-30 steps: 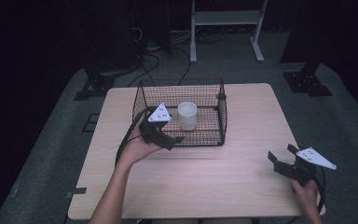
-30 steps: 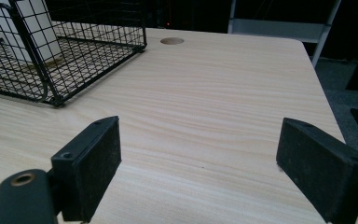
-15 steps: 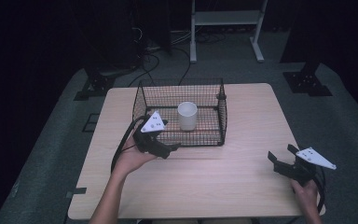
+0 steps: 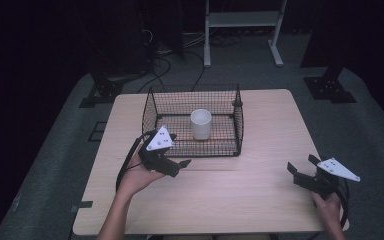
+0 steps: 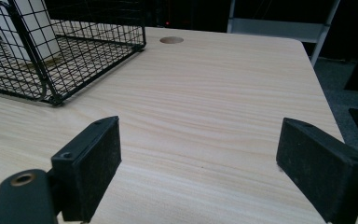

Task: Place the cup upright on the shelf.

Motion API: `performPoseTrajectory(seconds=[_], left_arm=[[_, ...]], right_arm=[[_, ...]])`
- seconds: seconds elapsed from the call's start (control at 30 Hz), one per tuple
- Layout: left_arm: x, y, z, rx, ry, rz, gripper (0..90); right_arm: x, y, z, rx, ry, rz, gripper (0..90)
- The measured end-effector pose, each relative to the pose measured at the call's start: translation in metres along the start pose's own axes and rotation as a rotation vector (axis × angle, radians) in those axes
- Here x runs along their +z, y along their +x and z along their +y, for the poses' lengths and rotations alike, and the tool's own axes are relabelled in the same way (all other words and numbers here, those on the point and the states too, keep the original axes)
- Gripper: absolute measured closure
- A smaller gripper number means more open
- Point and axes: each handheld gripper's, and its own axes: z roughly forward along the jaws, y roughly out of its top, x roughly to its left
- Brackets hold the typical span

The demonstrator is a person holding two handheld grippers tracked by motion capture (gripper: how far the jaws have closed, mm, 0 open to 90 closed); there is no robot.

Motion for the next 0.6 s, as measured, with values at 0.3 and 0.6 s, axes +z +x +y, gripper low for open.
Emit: performPoseTrajectory(seconds=[0.3, 0.6], left_arm=[[-0.008, -0.010, -0.008, -0.004, -0.009, 0.010, 8.4], [-0.020, -0.020, -0.023, -0.040, -0.034, 0.013, 8.4]], right_arm=[[0.000, 0.000, 0.000, 0.000, 0.001, -0.001, 13.0], [0.000, 0.000, 0.000, -0.004, 0.000, -0.003, 13.0]])
